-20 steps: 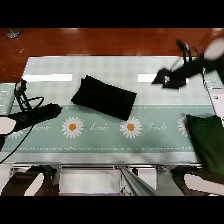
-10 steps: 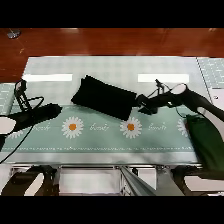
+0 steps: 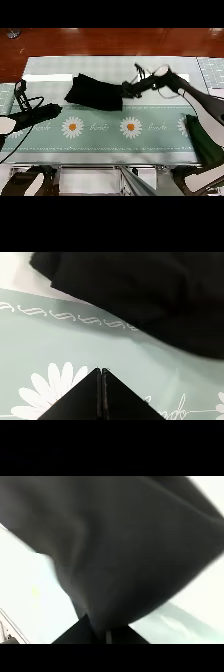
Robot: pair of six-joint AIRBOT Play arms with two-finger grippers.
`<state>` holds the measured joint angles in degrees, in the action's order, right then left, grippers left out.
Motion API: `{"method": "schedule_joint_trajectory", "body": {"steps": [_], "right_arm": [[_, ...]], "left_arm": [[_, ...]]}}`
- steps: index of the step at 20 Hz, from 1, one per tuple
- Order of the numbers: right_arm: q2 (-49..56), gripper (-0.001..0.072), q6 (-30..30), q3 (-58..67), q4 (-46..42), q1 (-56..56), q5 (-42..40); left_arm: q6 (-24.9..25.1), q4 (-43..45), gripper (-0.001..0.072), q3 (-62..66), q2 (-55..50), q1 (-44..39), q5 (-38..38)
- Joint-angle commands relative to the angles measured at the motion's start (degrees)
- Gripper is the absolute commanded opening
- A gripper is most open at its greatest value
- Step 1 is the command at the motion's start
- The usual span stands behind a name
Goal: Fold the shirts.
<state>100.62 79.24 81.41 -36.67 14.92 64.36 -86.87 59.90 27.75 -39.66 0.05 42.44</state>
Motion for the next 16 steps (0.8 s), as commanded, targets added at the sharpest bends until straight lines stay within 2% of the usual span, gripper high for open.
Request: {"method": "schedule_joint_trajectory", "body": {"steps": [1, 4, 6, 11, 14, 16], "right_arm": [[-0.1, 0.0027, 4.7, 17.7, -8.3, -0.1, 7.7], [-0.2, 0.0027, 11.9, 34.7, -20.8, -2.0, 17.7], [-1.7, 0.0028, 14.8, 41.0, -24.0, -4.9, 23.8], [-11.6, 0.0028, 18.3, 40.2, -28.5, -16.6, 32.7], [-16.8, 0.0028, 20.2, 40.0, -31.5, -26.4, 41.0], [-22.2, 0.0028, 20.9, 34.8, -32.6, -32.5, 41.9]], "left_arm": [[0.0, 0.0, 0.0019, 0.0, 0.0, 0.0, 0.0], [0.0, 0.0, 0.0019, 0.0, 0.0, 0.0, 0.2], [0.0, 0.0, 0.0019, 0.0, 0.0, 0.0, 0.2], [0.0, 0.0, 0.0019, 0.0, 0.0, 0.0, 0.2], [0.0, 0.0, 0.0019, 0.0, 0.0, 0.0, 0.2], [0.0, 0.0, 0.0019, 0.0, 0.0, 0.0, 0.2]]}}
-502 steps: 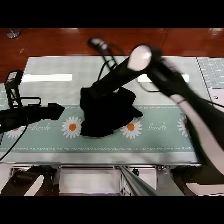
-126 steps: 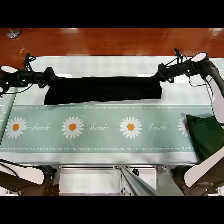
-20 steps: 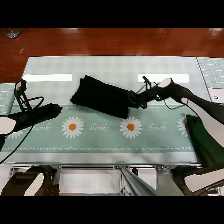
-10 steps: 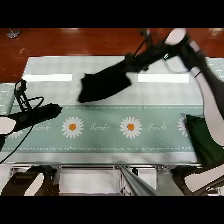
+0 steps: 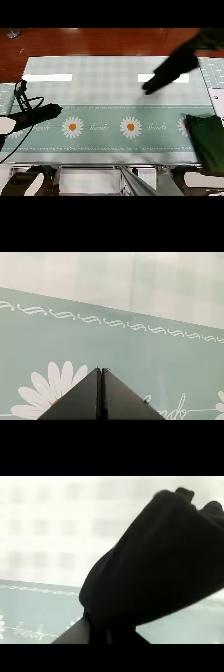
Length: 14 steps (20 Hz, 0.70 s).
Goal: Fold the shirts.
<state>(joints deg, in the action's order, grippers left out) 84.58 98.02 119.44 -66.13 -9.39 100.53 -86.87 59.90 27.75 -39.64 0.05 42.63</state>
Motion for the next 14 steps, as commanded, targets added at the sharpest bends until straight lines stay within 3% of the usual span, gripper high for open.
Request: {"method": "schedule_joint_trajectory", "body": {"steps": [1, 5, 10, 13, 14], "right_arm": [[-9.7, 0.0028, 2.2, -7.6, -4.5, -11.4, 5.8], [-24.6, 0.0028, 0.2, -25.7, -12.4, -23.5, 5.8], [-38.6, 0.0028, -3.5, -43.3, -31.5, -41.0, 5.8], [-43.4, 0.0029, -2.5, -52.8, -31.0, -48.7, 5.7], [-44.3, 0.0120, -2.1, -56.4, -31.8, -49.1, 5.8]], "left_arm": [[0.0, 0.0, 0.0019, 0.0, 0.0, 0.0, 0.0], [0.0, -1.6, 0.0019, 0.0, 0.0, 0.0, -0.2], [0.0, -2.1, 0.0019, 0.0, 0.0, 0.0, -0.3], [0.0, -2.1, 0.0019, 0.0, 0.0, 0.0, -0.2], [0.0, -2.1, 0.0019, 0.0, 0.0, 0.0, -0.2]]}}
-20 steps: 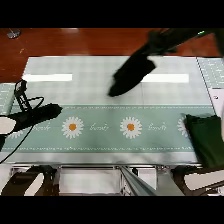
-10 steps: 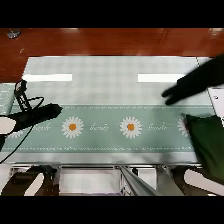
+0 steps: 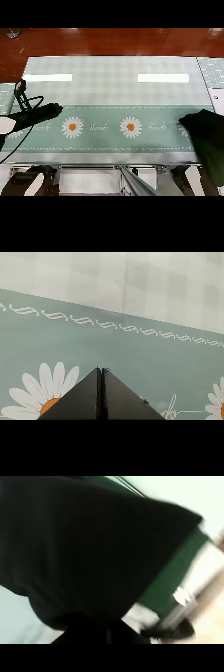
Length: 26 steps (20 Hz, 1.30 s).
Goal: Fold the shirts.
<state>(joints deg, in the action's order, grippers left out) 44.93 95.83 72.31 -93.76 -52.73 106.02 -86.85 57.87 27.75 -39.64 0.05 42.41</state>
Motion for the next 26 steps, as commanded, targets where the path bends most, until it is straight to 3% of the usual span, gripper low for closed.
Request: {"method": "schedule_joint_trajectory", "body": {"steps": [1, 2, 6, 7, 8, 10, 12, 14, 15, 17, 19, 24, 26], "right_arm": [[-4.9, 0.0451, 1.3, -12.2, -5.9, -5.7, 0.3], [-4.6, 0.0631, 1.4, -13.6, -6.3, -5.7, -0.2], [1.9, 0.0625, 1.4, -6.2, 2.7, -5.6, -5.2], [4.8, 0.0580, 1.4, -2.0, 8.7, -5.6, -6.7], [7.7, 0.0434, 1.4, 2.2, 16.4, -5.6, -8.1], [13.3, 0.0028, -0.8, 10.8, 32.7, -0.6, -13.0], [17.9, 0.0028, -2.7, 17.4, 38.2, 12.6, -20.9], [21.8, 0.0028, -5.1, 20.2, 35.4, 29.5, -28.7], [23.7, 0.0028, -5.6, 20.2, 32.1, 38.0, -31.5], [28.8, 0.0028, -6.8, 19.6, 18.1, 53.0, -32.1], [33.8, 0.0028, -4.4, 14.6, 6.9, 61.9, -32.0], [43.0, 0.0028, 7.1, 6.0, 1.8, 62.1, -33.2], [43.4, 0.0028, 7.5, 6.0, 1.7, 61.8, -34.1]], "left_arm": [[0.0, -0.1, 0.0019, 0.0, 0.0, 0.0, 0.0], [0.0, -0.1, 0.0019, 0.0, 0.0, 0.0, 0.0], [0.3, 0.0, 0.0019, 0.9, -0.3, 0.1, -3.1], [0.8, 0.2, 0.0019, 3.1, -1.2, 0.5, -3.7], [1.8, 0.2, 0.0019, 6.4, -2.9, 0.8, -3.0], [4.2, 0.1, 0.0018, 17.1, -8.4, 1.0, 0.5], [5.9, 0.2, 0.0018, 31.3, -15.6, -0.1, 6.1], [8.0, 2.4, 0.0016, 44.6, -22.3, -3.0, 11.1], [6.0, 7.4, 0.0016, 48.9, -24.7, -5.6, 11.9], [-1.3, 16.6, 0.0017, 49.6, -26.9, -9.9, 11.6], [-2.4, 19.5, 0.0018, 45.1, -29.0, -11.3, 13.6], [-2.4, 19.8, 0.0018, 36.9, -34.1, -9.0, 14.0], [-2.4, 20.0, 0.0019, 37.0, -34.3, -8.1, 13.8]]}}
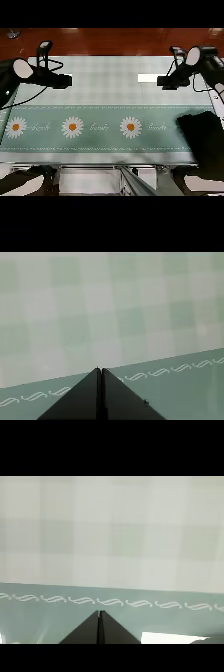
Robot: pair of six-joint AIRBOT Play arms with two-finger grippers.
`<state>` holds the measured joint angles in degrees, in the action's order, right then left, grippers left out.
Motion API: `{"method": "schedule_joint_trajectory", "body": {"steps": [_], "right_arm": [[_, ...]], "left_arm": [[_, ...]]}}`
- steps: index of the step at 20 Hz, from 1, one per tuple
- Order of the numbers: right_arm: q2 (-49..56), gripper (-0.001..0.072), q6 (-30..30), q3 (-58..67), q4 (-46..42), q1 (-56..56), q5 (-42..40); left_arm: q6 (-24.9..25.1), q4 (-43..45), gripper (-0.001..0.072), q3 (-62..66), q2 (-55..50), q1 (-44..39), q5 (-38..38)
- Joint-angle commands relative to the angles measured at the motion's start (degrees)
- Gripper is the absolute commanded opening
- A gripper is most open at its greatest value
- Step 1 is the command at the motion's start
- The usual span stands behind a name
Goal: Fold the shirts.
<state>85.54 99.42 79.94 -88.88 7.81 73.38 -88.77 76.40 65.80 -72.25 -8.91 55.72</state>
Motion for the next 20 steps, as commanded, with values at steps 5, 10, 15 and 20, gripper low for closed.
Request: {"method": "schedule_joint_trajectory", "body": {"steps": [5, 10, 15, 20], "right_arm": [[2.4, 0.0028, 3.8, -1.5, -3.1, 1.3, -1.4], [2.4, 0.0028, 3.8, -1.5, -3.1, 1.3, -1.4], [2.4, 0.0028, 3.8, -1.5, -3.1, 1.3, -1.4], [2.4, 0.0028, 3.8, -1.5, -3.1, 1.3, -1.4]], "left_arm": [[-0.5, 1.6, 0.0019, -1.1, -2.0, 1.0, 0.2], [-0.5, 1.6, 0.0019, -1.1, -2.4, 1.0, 0.2], [-0.5, 1.6, 0.0019, -1.1, -2.4, 1.0, 0.2], [-0.5, 1.6, 0.0019, -1.1, -2.4, 1.0, 0.2]]}}
